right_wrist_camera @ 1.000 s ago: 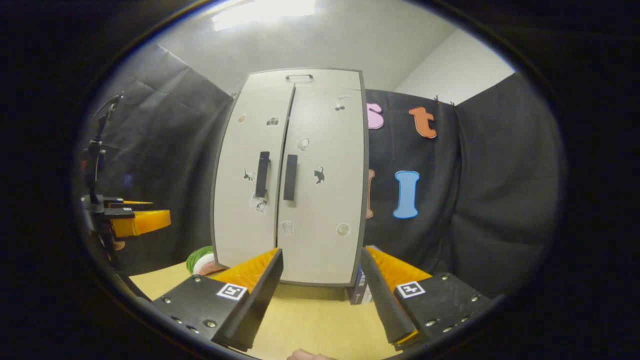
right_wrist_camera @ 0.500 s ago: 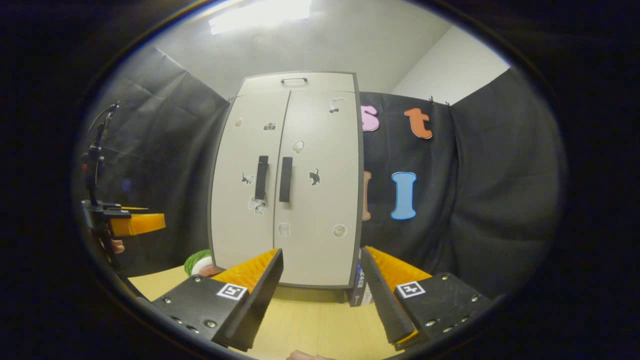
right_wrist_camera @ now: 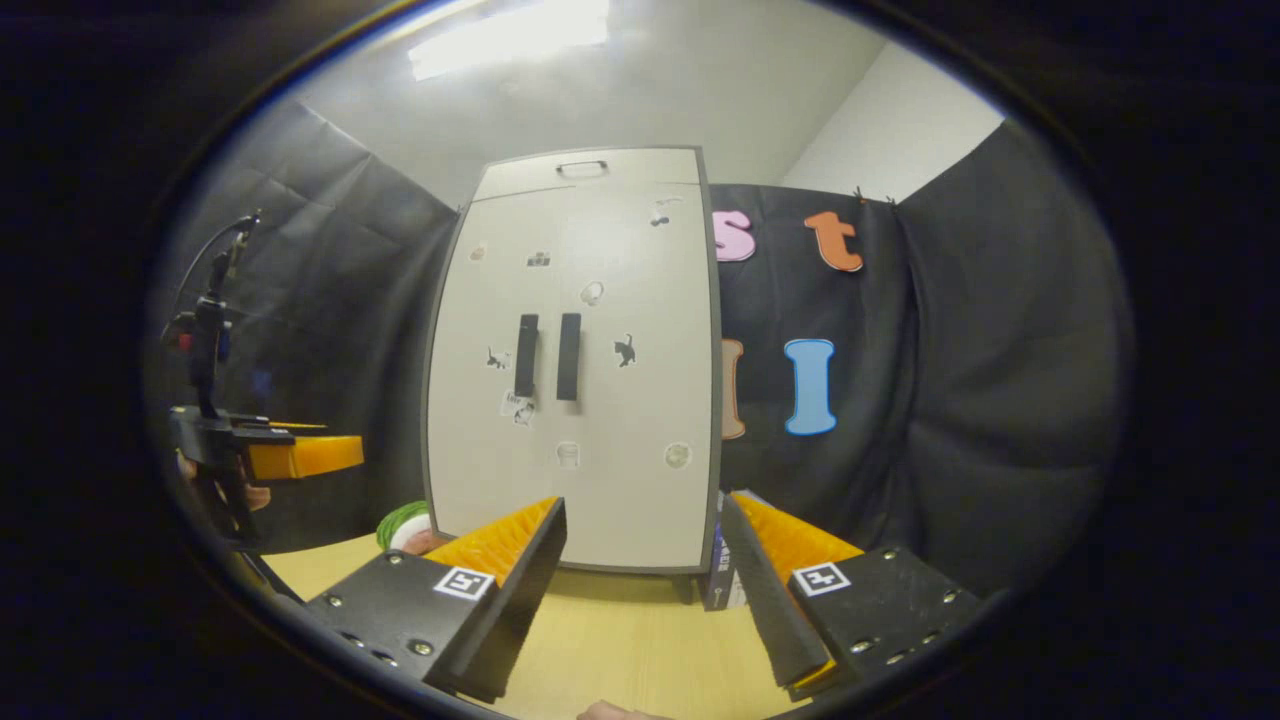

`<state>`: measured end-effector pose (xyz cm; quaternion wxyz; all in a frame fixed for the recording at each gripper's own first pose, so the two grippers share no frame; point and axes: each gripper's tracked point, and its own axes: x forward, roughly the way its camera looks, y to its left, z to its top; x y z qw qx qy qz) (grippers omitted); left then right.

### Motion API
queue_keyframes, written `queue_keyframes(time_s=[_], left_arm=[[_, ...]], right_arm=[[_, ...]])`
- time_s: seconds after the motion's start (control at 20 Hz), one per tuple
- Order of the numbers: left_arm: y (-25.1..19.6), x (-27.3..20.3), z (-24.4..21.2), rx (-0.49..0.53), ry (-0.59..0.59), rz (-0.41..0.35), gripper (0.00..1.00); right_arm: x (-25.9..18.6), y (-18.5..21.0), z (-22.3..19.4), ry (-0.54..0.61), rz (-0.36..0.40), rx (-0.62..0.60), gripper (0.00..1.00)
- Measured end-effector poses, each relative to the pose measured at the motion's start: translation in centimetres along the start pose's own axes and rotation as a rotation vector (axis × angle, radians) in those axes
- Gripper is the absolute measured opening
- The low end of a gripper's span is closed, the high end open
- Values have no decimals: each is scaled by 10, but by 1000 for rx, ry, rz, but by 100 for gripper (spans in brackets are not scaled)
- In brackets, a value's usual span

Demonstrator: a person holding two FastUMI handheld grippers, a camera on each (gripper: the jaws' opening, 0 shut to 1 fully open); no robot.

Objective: Grab one shoe with the right hand and put it into the shoe cabinet, grab the other shoe with the left hand and put it into the shoe cabinet; then close the right door with the right hand and the left door with the left hand.

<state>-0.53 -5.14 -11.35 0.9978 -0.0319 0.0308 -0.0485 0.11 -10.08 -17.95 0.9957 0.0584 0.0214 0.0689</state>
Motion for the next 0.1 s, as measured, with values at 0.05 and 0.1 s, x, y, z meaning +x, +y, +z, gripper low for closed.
queue_keyframes(time_s=[0.05,0.1], left_arm=[[-4,1,1,3,-4,-5,95],[-9,1,1,1,-8,-13,95]], right_arm=[[-3,-4,-1,-4,-3,-4,93],[-4,-8,-1,-6,-9,-14,91]])
